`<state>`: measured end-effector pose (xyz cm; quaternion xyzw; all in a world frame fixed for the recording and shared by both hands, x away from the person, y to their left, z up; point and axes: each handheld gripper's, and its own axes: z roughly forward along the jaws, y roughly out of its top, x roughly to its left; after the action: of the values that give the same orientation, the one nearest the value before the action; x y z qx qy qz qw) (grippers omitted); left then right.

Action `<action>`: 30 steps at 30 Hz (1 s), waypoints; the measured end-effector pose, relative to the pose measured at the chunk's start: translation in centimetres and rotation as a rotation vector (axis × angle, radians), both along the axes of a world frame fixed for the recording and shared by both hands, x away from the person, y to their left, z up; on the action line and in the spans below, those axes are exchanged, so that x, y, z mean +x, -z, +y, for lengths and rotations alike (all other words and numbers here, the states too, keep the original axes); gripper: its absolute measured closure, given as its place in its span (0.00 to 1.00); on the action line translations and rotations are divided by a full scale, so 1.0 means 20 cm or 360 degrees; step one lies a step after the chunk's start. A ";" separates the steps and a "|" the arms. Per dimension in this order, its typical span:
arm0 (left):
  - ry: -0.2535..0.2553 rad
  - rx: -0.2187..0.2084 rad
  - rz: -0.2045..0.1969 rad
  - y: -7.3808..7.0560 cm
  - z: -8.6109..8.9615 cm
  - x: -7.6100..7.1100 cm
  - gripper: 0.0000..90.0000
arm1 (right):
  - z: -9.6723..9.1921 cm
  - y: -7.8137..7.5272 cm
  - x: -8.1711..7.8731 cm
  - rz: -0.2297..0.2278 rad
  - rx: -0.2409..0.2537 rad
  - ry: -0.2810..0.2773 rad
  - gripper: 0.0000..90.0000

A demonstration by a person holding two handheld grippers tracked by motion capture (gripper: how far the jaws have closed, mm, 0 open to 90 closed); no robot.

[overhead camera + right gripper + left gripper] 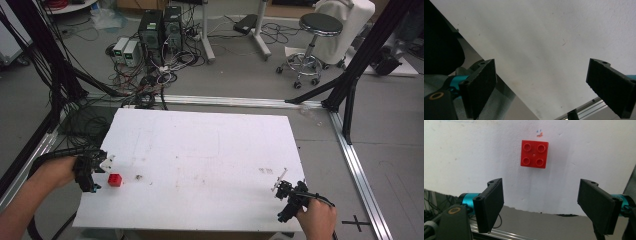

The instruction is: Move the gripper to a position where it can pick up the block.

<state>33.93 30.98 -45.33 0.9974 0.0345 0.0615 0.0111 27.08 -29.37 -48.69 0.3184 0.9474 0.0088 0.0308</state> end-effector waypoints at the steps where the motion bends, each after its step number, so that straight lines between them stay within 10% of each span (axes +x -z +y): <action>1: 0.0000 0.0000 0.0000 0.00 0.00 0.00 0.24 | 0.00 0.00 0.00 0.0005 0.0003 0.0001 0.10; 30: 0.0147 0.0019 0.0146 0.16 -0.08 0.12 0.24 | 0.01 0.01 0.00 0.0019 -0.0011 -0.0003 0.10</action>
<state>36.33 29.43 -48.56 0.9998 -0.0114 0.0154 0.0063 27.12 -29.22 -48.86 0.3176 0.9478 0.0037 0.0262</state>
